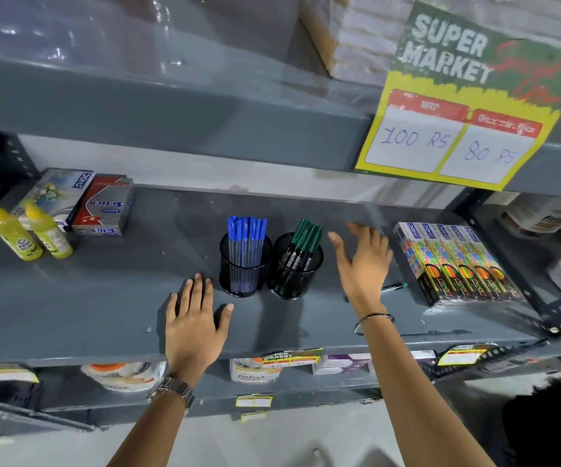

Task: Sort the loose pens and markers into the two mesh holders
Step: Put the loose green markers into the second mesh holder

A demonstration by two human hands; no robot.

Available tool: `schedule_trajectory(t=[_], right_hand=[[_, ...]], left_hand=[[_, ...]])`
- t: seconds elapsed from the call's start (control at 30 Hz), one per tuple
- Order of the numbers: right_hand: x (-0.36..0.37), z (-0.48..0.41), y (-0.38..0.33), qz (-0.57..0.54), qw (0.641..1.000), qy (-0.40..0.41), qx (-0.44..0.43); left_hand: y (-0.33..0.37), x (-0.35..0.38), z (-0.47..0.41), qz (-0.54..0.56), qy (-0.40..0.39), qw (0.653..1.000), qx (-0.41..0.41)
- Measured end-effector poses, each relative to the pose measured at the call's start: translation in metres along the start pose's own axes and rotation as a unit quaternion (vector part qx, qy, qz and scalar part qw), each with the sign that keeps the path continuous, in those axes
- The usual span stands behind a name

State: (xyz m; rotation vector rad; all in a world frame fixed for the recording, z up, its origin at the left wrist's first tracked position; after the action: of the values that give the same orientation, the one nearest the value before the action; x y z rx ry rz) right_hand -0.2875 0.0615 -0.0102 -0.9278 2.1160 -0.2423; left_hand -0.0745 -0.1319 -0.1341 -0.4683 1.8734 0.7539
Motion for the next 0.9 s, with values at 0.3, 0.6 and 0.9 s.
schedule_trajectory(t=[0.3, 0.6, 0.9], right_hand=[[0.012, 0.046, 0.091, 0.077, 0.969, -0.233, -0.022], [0.019, 0.049, 0.094, 0.024, 0.968, -0.246, -0.048], [-0.043, -0.015, 0.042, -0.175, 0.982, 0.056, 0.044]], left_hand=[[-0.001, 0.003, 0.001, -0.010, 0.003, 1.000, 0.000], [-0.002, 0.006, 0.001, -0.028, 0.010, 1.000, -0.002], [-0.002, 0.006, 0.001, -0.026, 0.009, 1.000, -0.007]])
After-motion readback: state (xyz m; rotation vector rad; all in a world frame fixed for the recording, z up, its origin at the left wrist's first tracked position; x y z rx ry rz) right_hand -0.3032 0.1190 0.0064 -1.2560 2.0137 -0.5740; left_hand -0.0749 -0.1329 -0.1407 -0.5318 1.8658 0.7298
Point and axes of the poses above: each hand's wrist, its own z-axis away from the middle knuckle, its own x-axis out of the palm, y = z × x, the point moved 9 cm from there along -z, towards the middle knuckle, and after that the axes turned 13 degrees about y, right-handed, at the moved point
